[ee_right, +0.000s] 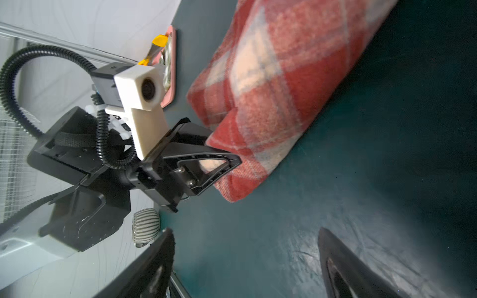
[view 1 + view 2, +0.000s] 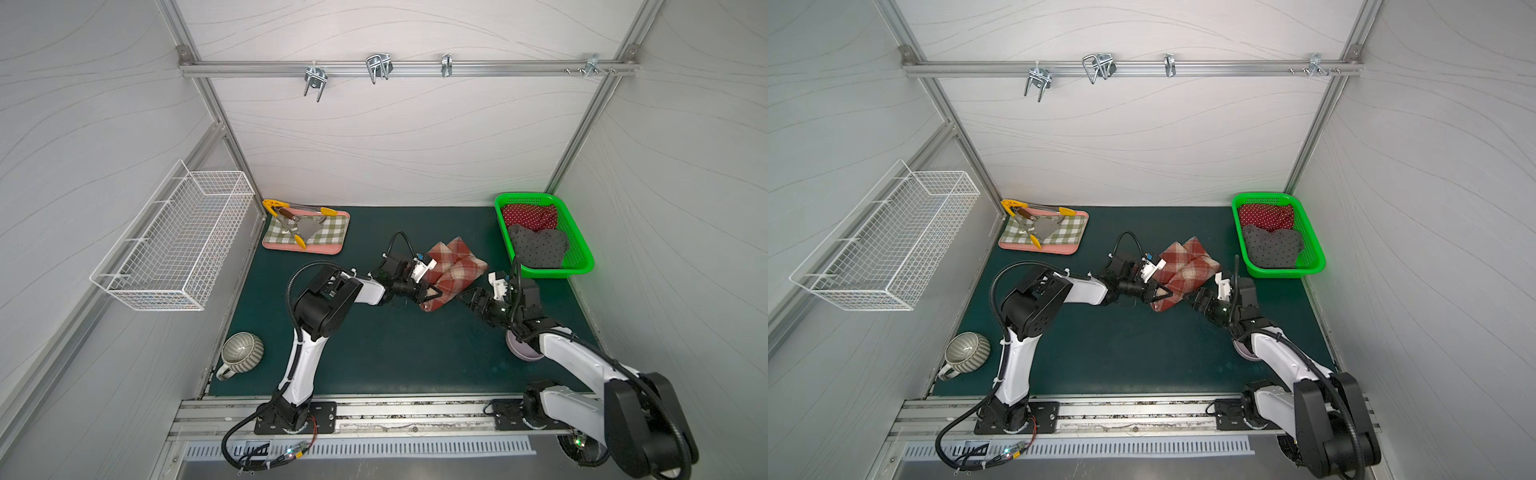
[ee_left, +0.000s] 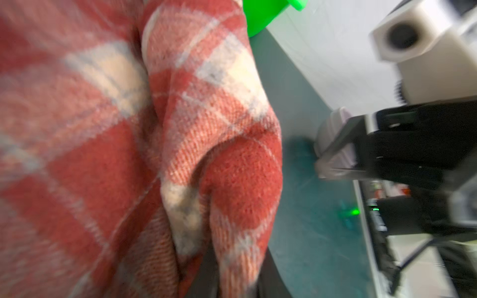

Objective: Roll up the skirts
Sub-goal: Roll the skirt at the center of the board.

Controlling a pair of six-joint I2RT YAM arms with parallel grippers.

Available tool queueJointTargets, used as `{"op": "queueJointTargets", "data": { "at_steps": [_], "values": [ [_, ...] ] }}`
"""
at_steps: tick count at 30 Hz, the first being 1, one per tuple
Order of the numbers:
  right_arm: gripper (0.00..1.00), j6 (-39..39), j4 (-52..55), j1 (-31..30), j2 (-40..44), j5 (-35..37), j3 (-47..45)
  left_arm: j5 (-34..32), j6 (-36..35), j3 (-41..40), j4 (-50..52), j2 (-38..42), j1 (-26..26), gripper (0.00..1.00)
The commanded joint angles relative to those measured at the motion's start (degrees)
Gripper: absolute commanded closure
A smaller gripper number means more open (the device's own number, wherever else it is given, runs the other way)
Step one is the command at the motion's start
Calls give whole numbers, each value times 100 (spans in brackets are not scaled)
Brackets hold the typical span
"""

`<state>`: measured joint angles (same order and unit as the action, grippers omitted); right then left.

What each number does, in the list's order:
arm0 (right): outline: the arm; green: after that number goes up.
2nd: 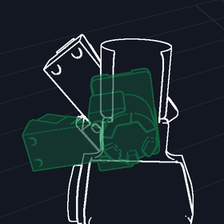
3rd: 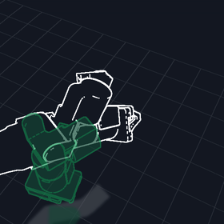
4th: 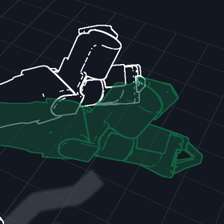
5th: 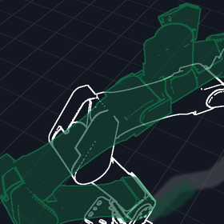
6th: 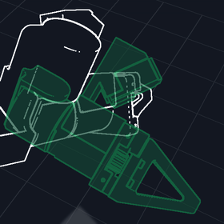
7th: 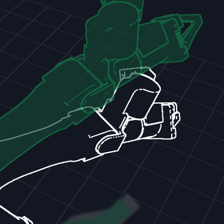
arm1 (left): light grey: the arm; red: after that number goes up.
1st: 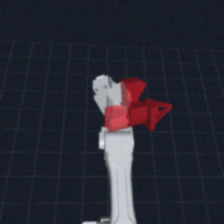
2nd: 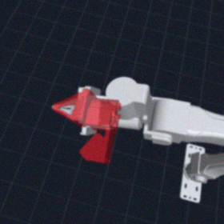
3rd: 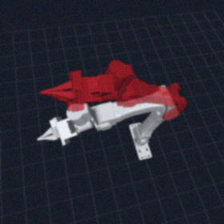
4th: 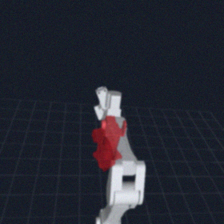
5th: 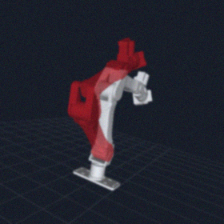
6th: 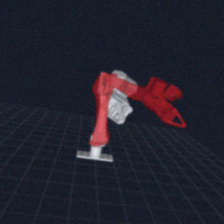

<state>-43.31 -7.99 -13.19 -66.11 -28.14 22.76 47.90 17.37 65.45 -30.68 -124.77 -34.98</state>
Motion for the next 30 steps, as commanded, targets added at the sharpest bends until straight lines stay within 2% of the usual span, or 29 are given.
{"op": "queueJointTargets", "data": {
  "at_steps": [1, 5, 14, 16, 18, 19, 20, 21, 22, 23, 25, 27, 30],
  "values": [
    [11, -130, -519, 162, -577, -27, 151, 789, 1458, -303, -545, -602, -89, 91],
    [10, -218, -850, 318, -1479, -130, 587, 903, 2001, -459, -1224, -838, -89, 90],
    [9, -450, -1686, 186, -2790, 141, 1107, 999, 1870, -418, -916, -914, -95, 90],
    [12, -400, -1629, 157, -3057, 189, 1245, 1019, 1841, -404, -874, -943, -97, 90],
    [19, -378, -1680, 120, -3242, 248, 1279, 1045, 1841, -385, -852, -950, -91, 87],
    [28, -354, -1682, 89, -3324, 267, 1304, 1053, 1841, -368, -843, -944, -90, 81],
    [40, -335, -1679, 67, -3393, 274, 1322, 1048, 1849, -336, -804, -914, -84, 67],
    [55, -306, -1645, 46, -3428, 274, 1344, 989, 1835, -296, -678, -873, -84, 49],
    [74, -254, -1574, 20, -3447, 297, 1374, 857, 1626, -206, -211, -797, -84, 5],
    [86, -173, -1466, -7, -3452, 305, 1403, 647, 1182, -51, 493, -657, -101, 1],
    [89, -23, -1179, -57, -3406, 393, 1483, 93, 267, 56, 1642, -262, -151, 1],
    [89, 81, -994, -53, -3334, 400, 1495, -512, -317, -89, 2010, 260, -176, 1],
    [91, 216, -637, -65, -3141, 388, 1527, -1643, -868, -683, 1743, 1207, -183, 1]
  ]
}}
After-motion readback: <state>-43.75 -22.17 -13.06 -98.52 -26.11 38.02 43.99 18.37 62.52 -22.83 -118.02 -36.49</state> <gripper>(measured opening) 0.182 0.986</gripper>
